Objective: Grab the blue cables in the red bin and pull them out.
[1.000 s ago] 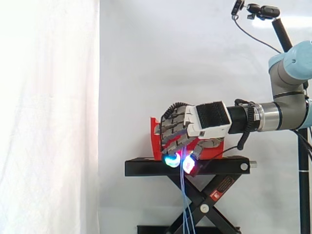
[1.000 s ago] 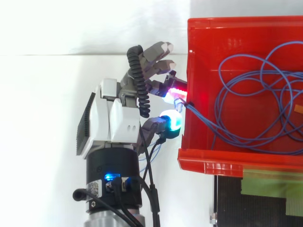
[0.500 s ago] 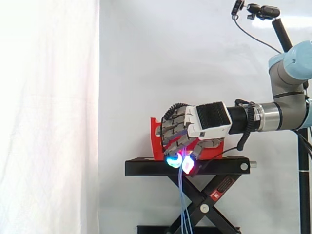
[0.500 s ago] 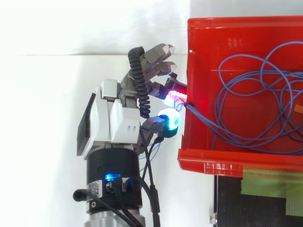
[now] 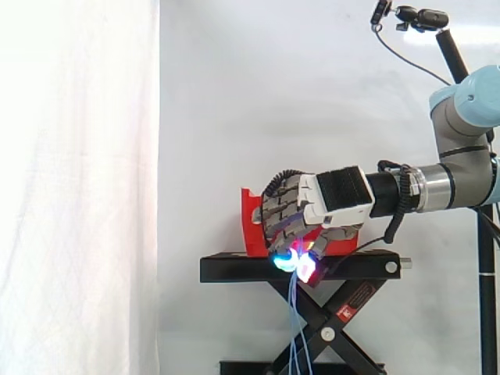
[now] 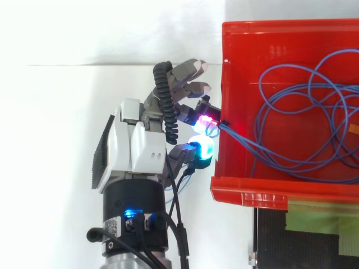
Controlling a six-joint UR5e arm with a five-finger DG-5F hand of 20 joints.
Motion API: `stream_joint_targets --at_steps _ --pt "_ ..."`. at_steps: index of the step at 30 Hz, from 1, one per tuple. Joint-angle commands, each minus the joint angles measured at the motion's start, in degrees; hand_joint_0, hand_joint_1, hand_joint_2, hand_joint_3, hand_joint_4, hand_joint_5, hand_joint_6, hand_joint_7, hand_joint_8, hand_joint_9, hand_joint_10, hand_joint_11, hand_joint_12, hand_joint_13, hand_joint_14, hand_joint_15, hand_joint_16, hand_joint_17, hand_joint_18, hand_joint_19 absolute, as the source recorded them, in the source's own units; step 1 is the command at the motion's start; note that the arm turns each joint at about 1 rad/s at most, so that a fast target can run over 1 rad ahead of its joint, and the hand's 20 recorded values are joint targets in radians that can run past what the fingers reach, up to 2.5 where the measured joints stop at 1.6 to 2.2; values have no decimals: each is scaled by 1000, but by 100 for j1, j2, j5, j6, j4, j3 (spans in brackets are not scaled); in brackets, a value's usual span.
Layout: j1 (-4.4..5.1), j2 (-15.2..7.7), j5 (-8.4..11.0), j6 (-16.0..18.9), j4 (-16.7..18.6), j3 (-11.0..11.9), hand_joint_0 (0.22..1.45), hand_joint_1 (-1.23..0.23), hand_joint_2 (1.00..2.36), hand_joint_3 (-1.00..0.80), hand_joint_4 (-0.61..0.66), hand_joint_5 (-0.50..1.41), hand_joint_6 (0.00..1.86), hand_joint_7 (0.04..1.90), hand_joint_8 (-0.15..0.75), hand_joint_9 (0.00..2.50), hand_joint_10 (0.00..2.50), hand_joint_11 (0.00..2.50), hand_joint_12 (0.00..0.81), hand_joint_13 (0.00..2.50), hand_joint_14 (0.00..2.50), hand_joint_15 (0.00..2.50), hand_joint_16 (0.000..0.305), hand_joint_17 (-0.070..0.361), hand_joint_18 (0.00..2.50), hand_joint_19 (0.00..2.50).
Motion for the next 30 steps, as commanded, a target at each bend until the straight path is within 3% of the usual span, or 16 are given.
stream_joint_targets --at_steps 1,5,7,8,13,30 --pt "0 -3 0 -3 -17 0 925 -751 1000 -1000 28 844 824 708 225 877 20 569 302 688 13 319 36 82 598 380" --pt "18 6 0 -3 -78 0 922 -750 1000 -1000 16 834 810 650 224 878 20 582 304 687 13 326 37 82 597 387" --pt "27 6 0 -3 -78 0 899 -766 1000 -1000 25 944 105 865 217 840 20 567 300 668 13 337 37 84 573 411" --pt "27 -3 0 -3 -69 0 862 -798 1000 -1000 53 945 3 844 217 815 18 566 300 656 15 345 38 85 567 419" --pt "44 -3 -9 -3 -34 0 828 -835 1000 -1000 99 864 12 706 219 792 19 541 306 645 14 347 38 87 561 425" --pt "9 6 -9 -21 -96 0 812 -847 1000 -1000 118 824 14 624 226 785 19 519 308 644 13 342 39 89 557 421"
